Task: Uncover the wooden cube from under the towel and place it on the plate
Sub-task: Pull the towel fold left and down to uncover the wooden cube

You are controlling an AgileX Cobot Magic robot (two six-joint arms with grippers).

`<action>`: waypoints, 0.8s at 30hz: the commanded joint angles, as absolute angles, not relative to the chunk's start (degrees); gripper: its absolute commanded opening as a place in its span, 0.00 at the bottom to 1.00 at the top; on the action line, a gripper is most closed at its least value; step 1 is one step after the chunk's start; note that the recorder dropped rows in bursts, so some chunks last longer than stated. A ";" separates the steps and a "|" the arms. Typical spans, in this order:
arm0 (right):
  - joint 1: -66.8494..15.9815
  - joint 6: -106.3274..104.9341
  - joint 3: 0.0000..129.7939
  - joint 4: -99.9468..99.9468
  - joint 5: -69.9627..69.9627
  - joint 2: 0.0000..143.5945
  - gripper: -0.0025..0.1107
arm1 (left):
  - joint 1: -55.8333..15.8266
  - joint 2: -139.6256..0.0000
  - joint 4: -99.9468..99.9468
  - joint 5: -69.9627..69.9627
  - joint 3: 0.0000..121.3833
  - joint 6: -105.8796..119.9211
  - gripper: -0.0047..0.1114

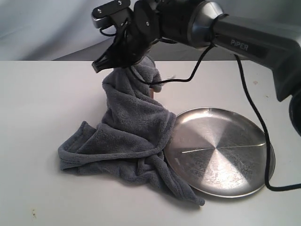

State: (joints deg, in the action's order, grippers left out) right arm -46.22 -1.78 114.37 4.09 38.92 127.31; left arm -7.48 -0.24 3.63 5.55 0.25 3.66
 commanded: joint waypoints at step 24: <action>-49.40 -39.19 114.61 -16.41 60.84 134.84 0.02 | -7.36 0.00 3.77 4.94 0.00 3.54 0.04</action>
State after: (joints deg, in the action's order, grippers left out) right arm -49.22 -36.65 114.37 -14.03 58.54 134.49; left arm -7.48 -0.24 3.63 5.55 0.25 3.66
